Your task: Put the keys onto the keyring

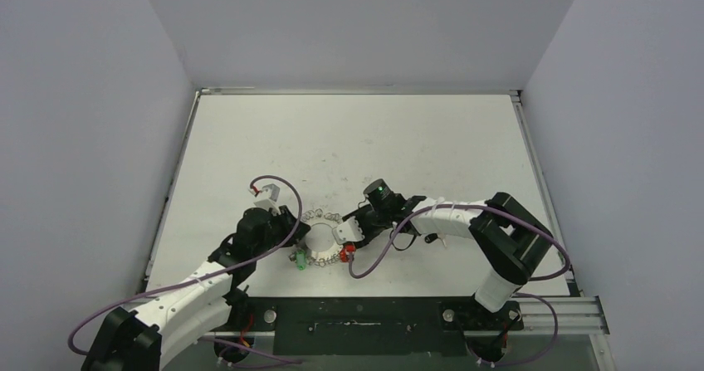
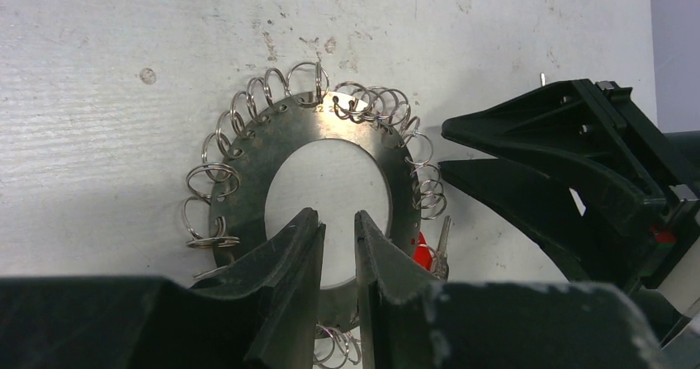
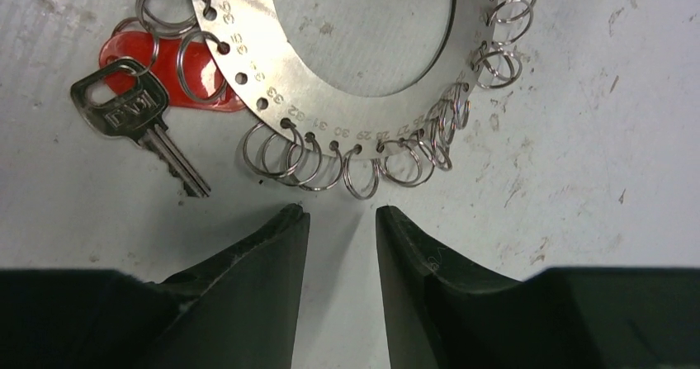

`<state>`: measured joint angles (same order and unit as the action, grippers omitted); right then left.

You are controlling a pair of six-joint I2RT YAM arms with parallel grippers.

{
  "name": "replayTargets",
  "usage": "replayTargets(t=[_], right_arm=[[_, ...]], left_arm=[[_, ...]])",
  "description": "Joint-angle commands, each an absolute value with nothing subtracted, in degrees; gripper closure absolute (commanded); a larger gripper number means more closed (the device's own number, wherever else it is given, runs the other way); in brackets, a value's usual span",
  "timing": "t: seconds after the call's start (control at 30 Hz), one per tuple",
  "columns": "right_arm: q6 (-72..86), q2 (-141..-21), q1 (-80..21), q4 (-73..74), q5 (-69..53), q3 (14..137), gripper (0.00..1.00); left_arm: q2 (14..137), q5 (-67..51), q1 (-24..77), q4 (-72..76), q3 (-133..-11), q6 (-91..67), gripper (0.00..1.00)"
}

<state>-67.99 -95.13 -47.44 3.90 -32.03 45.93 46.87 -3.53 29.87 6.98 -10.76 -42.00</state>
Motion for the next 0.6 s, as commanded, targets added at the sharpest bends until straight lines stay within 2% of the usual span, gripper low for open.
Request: replayTargets(t=[0.0, 0.57], right_arm=[[-69.2, -97.2, -49.0, 0.4, -34.1, 49.0, 0.63], [-71.6, -100.9, -49.6, -0.2, -32.2, 51.3, 0.76]], left_arm=[[47.3, -5.0, 29.5, 11.6, -13.0, -43.2, 0.80], [43.2, -5.1, 29.4, 11.0, -11.5, -44.2, 0.80]])
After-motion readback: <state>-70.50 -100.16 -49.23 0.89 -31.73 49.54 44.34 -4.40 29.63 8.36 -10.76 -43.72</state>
